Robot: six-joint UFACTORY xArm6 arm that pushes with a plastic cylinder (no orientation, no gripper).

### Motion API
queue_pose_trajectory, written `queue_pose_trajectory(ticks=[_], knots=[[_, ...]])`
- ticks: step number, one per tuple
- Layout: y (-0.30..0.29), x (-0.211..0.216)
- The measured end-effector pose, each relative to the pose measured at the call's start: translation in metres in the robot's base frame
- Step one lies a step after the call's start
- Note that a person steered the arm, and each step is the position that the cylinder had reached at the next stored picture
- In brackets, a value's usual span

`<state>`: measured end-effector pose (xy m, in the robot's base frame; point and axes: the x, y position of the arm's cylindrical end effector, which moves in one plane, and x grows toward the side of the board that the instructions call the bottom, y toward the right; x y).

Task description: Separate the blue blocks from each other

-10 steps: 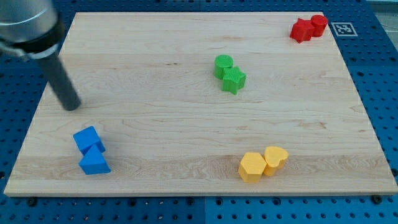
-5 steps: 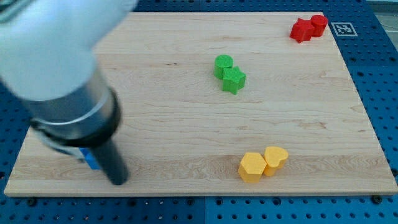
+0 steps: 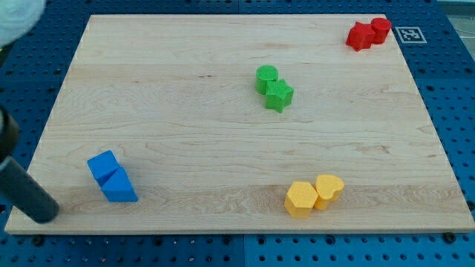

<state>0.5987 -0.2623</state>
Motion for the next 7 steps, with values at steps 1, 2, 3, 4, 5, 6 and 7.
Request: queue_pose_trajectory(ticks=[1, 2, 3, 4, 5, 6, 7], knots=[[-0.004, -0.037], [0.031, -0.045], [0.098, -0.037], [0.159, -0.032], [0.147, -0.032], [0.099, -0.032], [0.083, -0.007]])
